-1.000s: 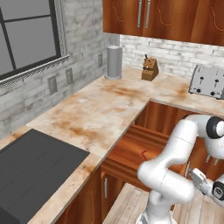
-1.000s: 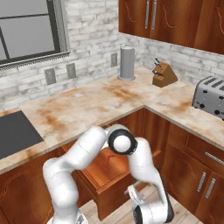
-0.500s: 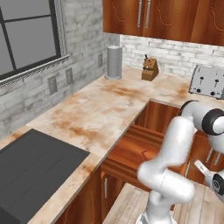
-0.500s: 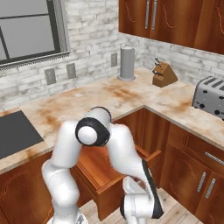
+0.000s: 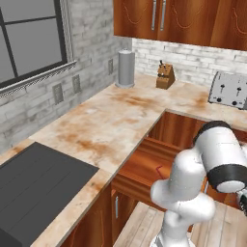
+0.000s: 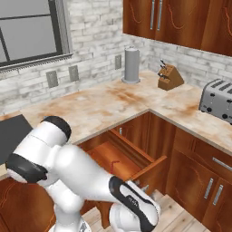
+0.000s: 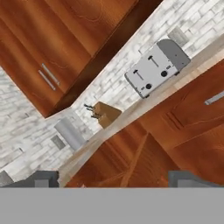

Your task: Take a straw from the drawer in front and place it inside the glass cup on the dining counter.

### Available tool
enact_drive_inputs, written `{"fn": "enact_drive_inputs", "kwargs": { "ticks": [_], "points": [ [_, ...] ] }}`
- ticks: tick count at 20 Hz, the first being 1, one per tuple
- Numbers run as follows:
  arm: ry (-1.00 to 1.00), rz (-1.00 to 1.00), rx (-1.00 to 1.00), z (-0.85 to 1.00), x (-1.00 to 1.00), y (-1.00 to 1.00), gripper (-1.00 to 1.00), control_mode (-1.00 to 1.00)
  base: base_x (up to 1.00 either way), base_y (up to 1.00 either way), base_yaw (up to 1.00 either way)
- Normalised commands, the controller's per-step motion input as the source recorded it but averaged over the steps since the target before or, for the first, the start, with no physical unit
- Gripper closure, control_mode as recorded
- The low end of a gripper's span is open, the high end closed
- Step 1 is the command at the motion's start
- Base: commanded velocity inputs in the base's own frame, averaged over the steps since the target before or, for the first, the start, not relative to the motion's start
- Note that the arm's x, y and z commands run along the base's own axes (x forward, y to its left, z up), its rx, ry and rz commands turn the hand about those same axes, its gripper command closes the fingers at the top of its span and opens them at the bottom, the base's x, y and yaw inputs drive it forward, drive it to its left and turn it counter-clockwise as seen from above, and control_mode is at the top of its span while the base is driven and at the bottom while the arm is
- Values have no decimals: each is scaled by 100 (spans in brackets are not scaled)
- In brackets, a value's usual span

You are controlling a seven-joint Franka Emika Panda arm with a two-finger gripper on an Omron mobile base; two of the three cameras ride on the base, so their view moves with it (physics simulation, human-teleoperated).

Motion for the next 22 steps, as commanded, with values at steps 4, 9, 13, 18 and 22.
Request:
{"fn": "enact_drive_inputs", "kwargs": {
  "ticks": [4, 9, 13, 18, 22],
  "points": [
    [24, -18, 0, 100, 0, -1, -100, -100, 0, 0, 0],
    [50, -18, 5, 100, 7, -2, -100, -100, 0, 0, 0],
    [71, -17, 13, 100, 18, -2, -100, -100, 0, 0, 0],
    [77, -17, 16, 100, 20, 0, -100, -100, 0, 0, 0],
    [81, -16, 17, 100, 22, 0, -100, -100, 0, 0, 0]
  ]
}}
